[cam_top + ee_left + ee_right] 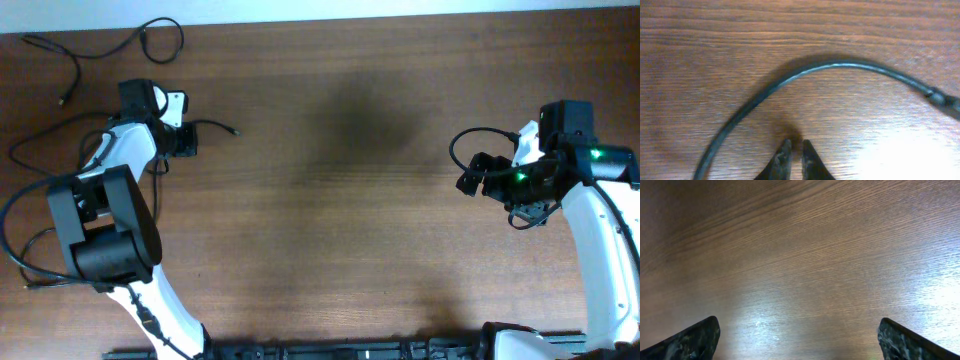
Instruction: Untangle cables
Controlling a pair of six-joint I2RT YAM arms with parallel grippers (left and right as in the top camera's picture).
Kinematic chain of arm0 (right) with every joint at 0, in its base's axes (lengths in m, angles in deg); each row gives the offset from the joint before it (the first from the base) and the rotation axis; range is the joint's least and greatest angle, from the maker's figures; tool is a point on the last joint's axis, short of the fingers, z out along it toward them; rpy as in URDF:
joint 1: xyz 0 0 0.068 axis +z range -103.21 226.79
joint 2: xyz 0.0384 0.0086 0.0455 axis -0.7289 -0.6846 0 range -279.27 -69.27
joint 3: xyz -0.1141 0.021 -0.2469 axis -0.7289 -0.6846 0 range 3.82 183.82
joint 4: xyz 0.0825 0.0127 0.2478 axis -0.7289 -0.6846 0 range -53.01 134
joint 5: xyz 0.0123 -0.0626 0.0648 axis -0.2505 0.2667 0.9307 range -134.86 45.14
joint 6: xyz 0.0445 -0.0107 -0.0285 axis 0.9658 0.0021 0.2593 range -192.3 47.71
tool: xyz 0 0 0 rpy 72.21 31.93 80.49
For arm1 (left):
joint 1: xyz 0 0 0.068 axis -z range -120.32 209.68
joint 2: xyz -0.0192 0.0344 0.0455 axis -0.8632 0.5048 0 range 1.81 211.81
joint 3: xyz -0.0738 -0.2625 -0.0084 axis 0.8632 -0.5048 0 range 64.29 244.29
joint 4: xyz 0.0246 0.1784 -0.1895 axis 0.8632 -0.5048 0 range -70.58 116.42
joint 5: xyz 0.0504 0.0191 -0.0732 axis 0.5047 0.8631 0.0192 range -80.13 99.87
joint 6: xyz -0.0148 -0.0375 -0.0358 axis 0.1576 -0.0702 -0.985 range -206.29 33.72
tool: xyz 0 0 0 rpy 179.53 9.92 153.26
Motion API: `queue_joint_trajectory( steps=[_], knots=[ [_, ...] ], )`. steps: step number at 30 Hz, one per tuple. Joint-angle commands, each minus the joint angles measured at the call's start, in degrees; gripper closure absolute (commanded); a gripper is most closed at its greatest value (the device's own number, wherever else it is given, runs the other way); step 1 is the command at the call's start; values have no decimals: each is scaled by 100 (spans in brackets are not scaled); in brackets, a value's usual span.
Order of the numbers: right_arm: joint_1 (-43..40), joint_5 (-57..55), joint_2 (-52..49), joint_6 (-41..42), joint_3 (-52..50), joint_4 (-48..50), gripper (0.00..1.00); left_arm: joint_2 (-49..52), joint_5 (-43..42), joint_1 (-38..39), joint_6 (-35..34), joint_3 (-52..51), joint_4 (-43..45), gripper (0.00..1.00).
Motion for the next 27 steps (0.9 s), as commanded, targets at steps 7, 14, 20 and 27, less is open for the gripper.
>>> queue_joint_trajectory(
  steps=[7, 14, 20, 27],
  knots=[
    [-24, -70, -9, 28, -17, 0, 2, -789, 151, -11, 151, 221, 39, 47],
    [-24, -70, -9, 28, -17, -2, 2, -33, 485, -44, 658, 221, 20, 27],
    [-24, -70, -9, 28, -17, 0, 1, 9, 229, -291, 651, 221, 98, 27],
    [-24, -70, -9, 28, -17, 0, 2, 380, -190, -382, 649, 216, -188, 44]
  ],
)
